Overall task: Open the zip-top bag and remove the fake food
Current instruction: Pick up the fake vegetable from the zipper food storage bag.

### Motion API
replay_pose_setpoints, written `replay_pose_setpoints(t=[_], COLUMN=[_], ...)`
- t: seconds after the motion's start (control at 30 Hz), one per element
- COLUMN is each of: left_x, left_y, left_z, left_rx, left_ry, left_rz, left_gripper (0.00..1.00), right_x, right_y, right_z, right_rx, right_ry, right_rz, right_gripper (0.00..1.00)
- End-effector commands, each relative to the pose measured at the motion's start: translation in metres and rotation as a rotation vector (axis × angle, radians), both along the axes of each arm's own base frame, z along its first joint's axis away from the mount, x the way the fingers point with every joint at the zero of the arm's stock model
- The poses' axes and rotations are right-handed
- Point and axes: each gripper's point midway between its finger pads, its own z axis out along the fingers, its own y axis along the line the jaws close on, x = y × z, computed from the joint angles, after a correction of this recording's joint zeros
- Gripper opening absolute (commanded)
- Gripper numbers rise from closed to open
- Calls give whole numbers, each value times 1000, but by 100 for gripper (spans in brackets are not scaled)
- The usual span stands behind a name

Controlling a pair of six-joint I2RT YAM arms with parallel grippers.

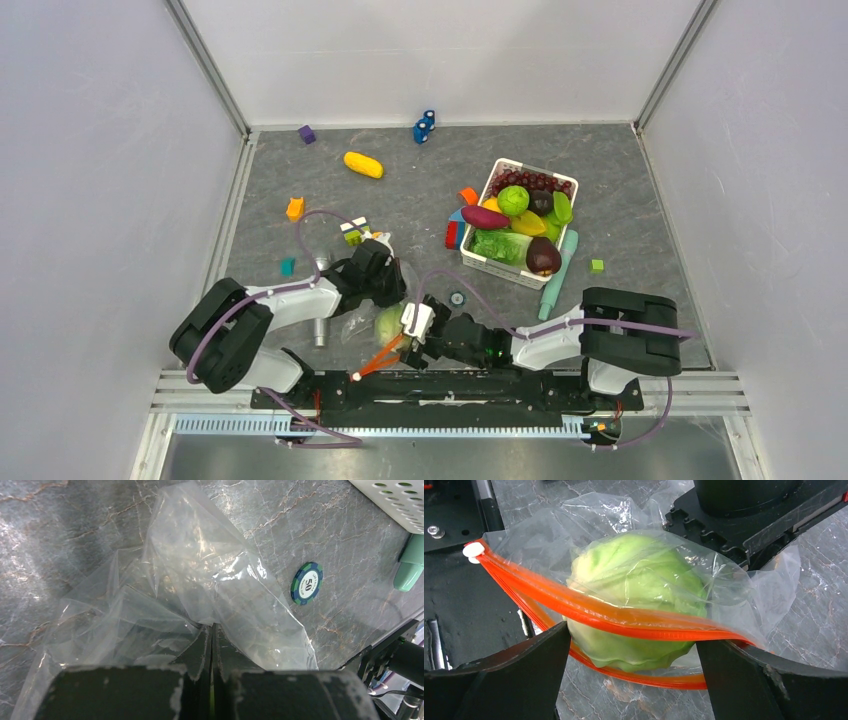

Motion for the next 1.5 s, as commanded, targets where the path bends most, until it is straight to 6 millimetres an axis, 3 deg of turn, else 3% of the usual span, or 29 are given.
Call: replay_pose_setpoints(t=[0.0,0.2,0.4,0.57,0.77,0.9,1.03,1.23,1.37,1.47], left_x=[-19,-21,-20,-13,-4,3,10,15,16,14], left_y=[-20,-16,-16,-11,1,11,24,44,54,57], left_z=[3,2,3,7,13,17,21,29,33,34], left_rx=[-50,-45,-42,-12,35,45,66,88,105,109], left_ry=[30,30,26,0,-22,-37,-52,-74,-86,-90], left_rz=[-104,-95,-88,-72,-46,-17,18,60,75,79], left_gripper=[2,2,2,2,2,2,2,2,3,3], right_x=[9,5,1,-14,-46,-70,-81,-70,-44,-17], right_y=[16,11,-1,-6,-17,-28,-47,-72,-87,-97], right_z=[10,11,20,27,37,31,27,49,62,83], right_rx=[73,94,124,132,136,77,80,186,177,188], right_ry=[52,82,86,128,212,283,350,385,375,358], right_rz=[-76,-83,-71,-9,130,228,223,95,-55,-147], right_gripper=[97,77,63,59,55,55,54,54,55,55])
